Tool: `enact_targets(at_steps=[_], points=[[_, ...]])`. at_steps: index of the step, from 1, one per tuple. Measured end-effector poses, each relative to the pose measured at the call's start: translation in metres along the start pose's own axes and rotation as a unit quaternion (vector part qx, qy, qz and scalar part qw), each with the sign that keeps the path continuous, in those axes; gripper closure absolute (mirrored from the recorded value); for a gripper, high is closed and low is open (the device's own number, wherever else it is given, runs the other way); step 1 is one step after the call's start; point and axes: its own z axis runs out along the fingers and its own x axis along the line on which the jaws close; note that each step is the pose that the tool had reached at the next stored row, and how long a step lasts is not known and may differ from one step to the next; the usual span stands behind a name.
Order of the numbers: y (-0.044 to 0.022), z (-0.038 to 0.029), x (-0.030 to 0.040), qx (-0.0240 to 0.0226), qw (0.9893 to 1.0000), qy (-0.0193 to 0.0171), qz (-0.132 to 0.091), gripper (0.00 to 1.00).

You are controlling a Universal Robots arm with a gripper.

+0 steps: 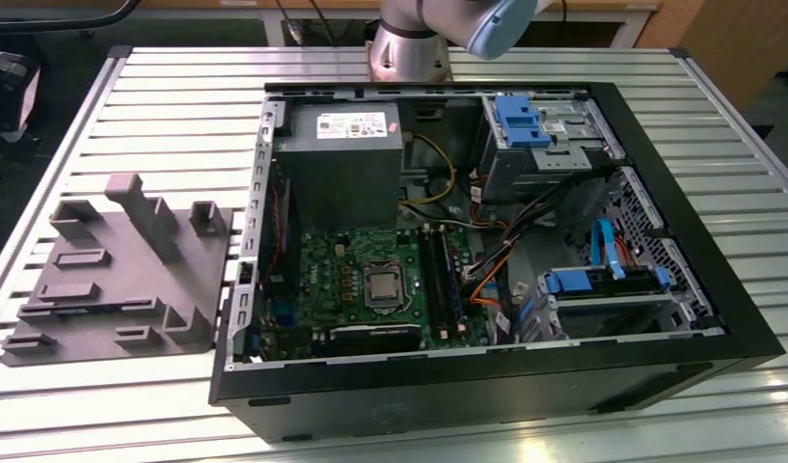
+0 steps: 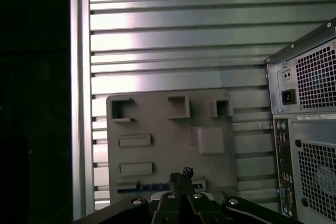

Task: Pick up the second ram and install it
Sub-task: 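Reach for the second ram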

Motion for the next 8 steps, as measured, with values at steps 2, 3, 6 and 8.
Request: enact_targets(at_steps=[2,3,6,8], points=[[-0.0011,0.0004,0.0004,0.0000,1.0000,0.0000,0.000,0.89],[-0.0017,0.0007,0.0006,0.0000,1.0000,0.0000,0.000,0.89],[-0.0035,0.0012,0.0013,0.0000,1.0000,0.0000,0.000,0.89],[-0.0046,0.0015,0.0017,0.0000,1.0000,0.0000,0.000,0.89]])
